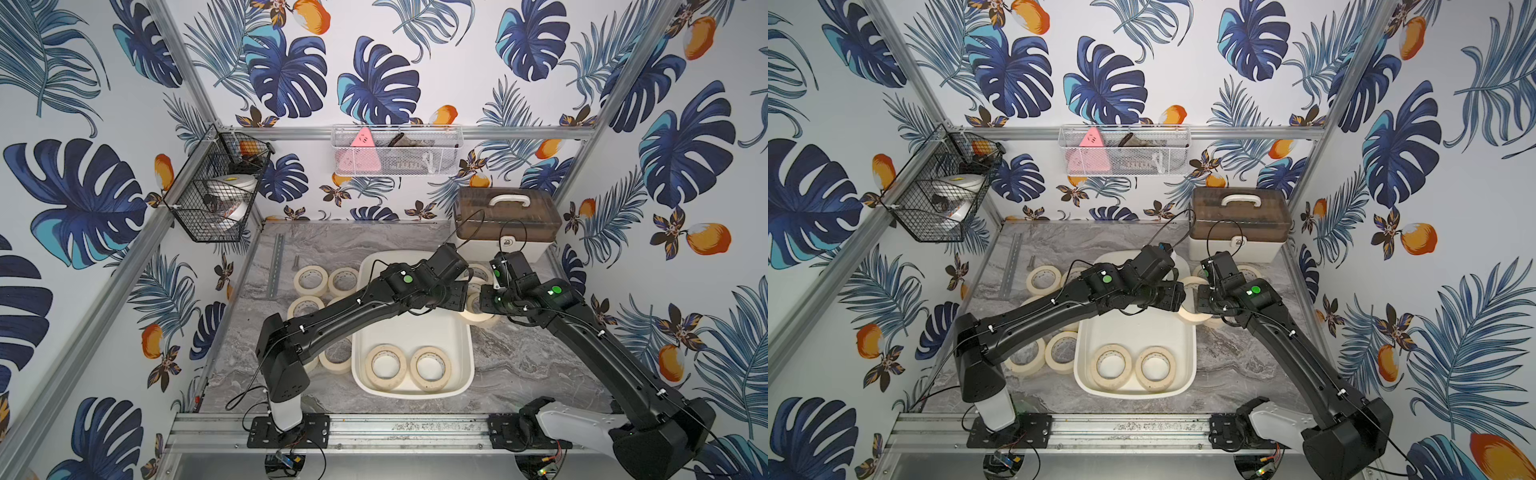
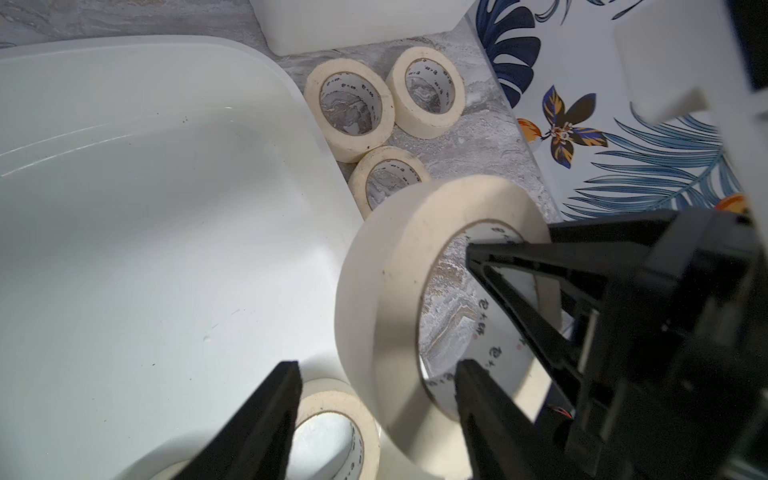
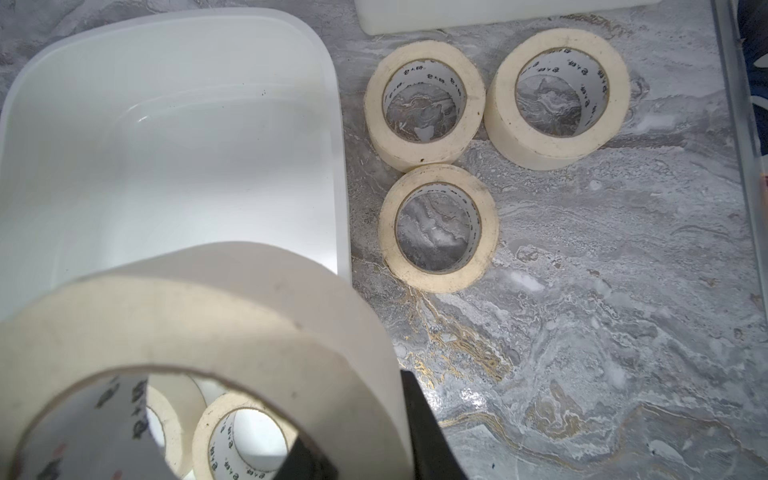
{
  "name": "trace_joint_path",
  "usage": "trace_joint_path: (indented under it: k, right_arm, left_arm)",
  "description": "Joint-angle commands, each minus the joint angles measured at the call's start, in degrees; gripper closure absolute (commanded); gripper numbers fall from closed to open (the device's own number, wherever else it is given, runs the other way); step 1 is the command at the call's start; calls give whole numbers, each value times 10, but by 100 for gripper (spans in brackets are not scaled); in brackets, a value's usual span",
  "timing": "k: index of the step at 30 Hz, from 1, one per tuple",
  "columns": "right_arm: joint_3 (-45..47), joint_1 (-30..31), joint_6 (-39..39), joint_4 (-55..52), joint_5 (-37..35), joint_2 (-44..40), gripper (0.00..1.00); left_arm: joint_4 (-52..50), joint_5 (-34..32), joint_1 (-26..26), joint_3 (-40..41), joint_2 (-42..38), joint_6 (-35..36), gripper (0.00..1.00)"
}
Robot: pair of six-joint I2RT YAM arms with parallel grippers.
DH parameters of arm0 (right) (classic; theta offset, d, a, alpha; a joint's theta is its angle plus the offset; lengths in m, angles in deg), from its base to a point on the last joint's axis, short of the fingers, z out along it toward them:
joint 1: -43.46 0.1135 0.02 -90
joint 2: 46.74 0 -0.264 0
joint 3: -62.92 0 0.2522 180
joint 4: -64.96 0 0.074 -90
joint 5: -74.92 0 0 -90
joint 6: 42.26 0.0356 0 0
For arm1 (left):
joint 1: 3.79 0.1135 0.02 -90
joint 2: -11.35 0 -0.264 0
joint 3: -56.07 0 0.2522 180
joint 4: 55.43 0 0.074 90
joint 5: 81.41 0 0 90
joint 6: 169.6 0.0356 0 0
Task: Take out the art tape in the storage box
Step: Place the art tape at the center of the board.
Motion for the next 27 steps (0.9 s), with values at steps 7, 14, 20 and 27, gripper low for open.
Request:
trace_joint_path:
  k: [7,14,20,27]
  right_arm:
    - [1,-14,33,7,-64,8,100]
    - [45,-105,70,46,-69,5,100]
    - [85,-176,112,87,-94,3,100]
    - [136,-250,154,155,-87,11,100]
  left_arm:
    - [36,-17,2,58,-82,25,15]
    - [38,-42,11,111,-126,26,12]
    - [33,-37,20,142,-134,16,11]
    - [21,-32,22,154,-135,11,11]
